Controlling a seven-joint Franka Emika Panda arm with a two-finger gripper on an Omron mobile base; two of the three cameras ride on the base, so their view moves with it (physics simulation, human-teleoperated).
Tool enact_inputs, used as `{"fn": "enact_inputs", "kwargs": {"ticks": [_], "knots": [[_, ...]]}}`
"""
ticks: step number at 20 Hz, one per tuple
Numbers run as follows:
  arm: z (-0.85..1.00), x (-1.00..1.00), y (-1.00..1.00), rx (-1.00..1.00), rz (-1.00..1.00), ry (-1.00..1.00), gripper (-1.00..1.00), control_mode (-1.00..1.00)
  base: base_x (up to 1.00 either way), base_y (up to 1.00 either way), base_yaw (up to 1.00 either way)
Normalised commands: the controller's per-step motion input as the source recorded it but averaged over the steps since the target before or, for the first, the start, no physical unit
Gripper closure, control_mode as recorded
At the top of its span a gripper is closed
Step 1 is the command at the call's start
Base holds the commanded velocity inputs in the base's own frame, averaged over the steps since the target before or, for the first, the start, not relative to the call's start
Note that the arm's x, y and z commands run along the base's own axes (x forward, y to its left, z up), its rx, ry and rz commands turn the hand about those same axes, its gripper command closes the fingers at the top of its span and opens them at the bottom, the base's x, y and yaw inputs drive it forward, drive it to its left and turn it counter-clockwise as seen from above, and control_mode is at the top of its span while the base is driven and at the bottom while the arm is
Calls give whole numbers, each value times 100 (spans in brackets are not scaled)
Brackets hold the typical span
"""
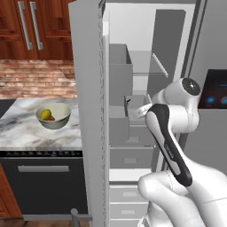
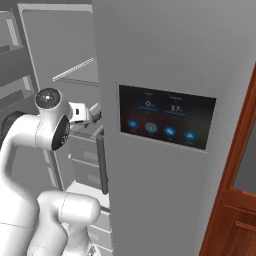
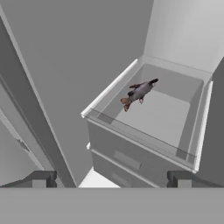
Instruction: Take the lemon, peach, and fish from the freezer and place them in the bowl on the counter.
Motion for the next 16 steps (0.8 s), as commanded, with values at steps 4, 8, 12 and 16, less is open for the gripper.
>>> {"fn": "enact_inputs", "kwargs": {"ticks": [4,8,12,16], "knots": [[0,20,0,0,0,0,-100,-100,0,0,0],[-1,17,1,0,0,0,-100,-100,0,0,0],[-10,14,0,0,0,0,-100,-100,0,0,0],[-25,13,0,0,0,0,-100,-100,0,0,0]]}}
